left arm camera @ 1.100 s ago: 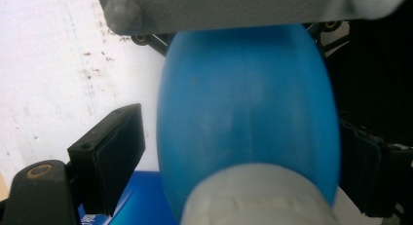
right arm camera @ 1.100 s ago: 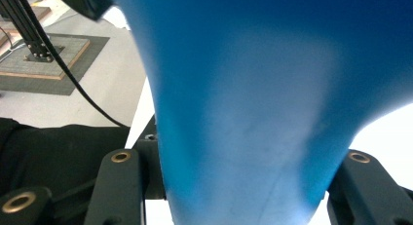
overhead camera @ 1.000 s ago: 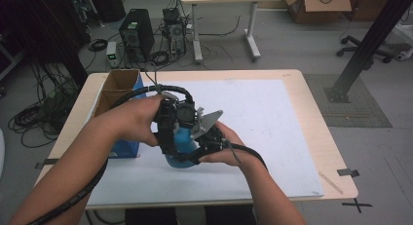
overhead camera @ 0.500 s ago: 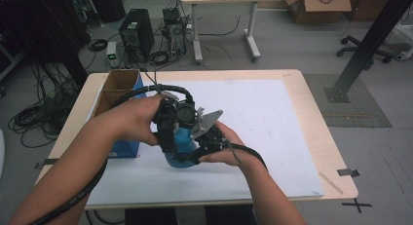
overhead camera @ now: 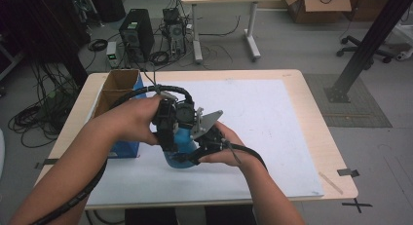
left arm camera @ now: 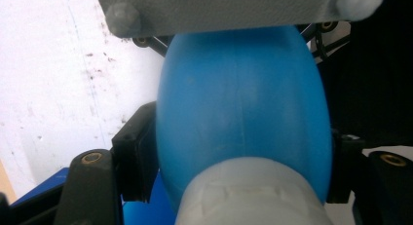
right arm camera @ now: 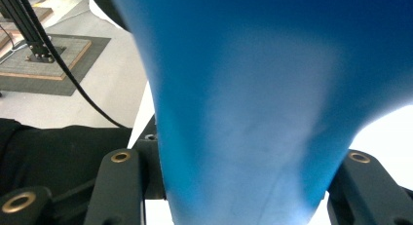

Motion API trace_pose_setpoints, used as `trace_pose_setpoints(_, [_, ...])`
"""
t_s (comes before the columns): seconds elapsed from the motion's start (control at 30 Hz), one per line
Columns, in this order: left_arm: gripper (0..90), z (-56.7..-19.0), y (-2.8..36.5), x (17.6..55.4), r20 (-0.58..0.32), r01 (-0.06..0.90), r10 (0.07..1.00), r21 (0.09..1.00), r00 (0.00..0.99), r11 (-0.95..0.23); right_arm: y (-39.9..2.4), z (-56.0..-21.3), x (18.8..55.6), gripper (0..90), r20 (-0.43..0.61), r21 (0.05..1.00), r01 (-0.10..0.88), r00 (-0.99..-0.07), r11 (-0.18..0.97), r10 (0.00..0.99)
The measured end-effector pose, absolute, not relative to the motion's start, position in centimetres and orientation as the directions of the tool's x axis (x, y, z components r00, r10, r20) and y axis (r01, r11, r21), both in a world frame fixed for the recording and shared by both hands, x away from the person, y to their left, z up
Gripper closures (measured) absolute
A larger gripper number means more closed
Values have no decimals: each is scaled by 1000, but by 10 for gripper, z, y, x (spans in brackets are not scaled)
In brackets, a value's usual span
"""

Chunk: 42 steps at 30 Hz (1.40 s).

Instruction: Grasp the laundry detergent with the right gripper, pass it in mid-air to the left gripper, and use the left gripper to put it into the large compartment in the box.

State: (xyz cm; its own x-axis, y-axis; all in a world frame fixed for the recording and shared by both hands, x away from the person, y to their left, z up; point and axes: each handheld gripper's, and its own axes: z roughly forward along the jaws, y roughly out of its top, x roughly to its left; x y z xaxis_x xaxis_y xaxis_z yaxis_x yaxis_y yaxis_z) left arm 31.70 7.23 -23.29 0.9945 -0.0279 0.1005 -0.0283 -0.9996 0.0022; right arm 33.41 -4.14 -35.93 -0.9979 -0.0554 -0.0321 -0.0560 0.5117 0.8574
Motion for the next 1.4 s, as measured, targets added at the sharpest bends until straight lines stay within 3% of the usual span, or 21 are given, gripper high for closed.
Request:
trace_pose_setpoints(0.2, [368, -233, 71, 317, 99, -34, -34, -6, 994, -999, -42, -359, 335, 455, -34, 860, -54, -998, 507, -50])
trace_pose_setpoints(1.1, [382, -224, 60, 310, 120, -30, -39, -75, 992, -997, -45, -359, 328, 427, -54, 896, -63, -998, 440, -33])
trace_pose_setpoints(1.4, [382, -222, 60, 312, 122, -14, -24, -83, 992, -996, -46, -363, 327, 290, -34, 910, -37, -999, 414, -15])
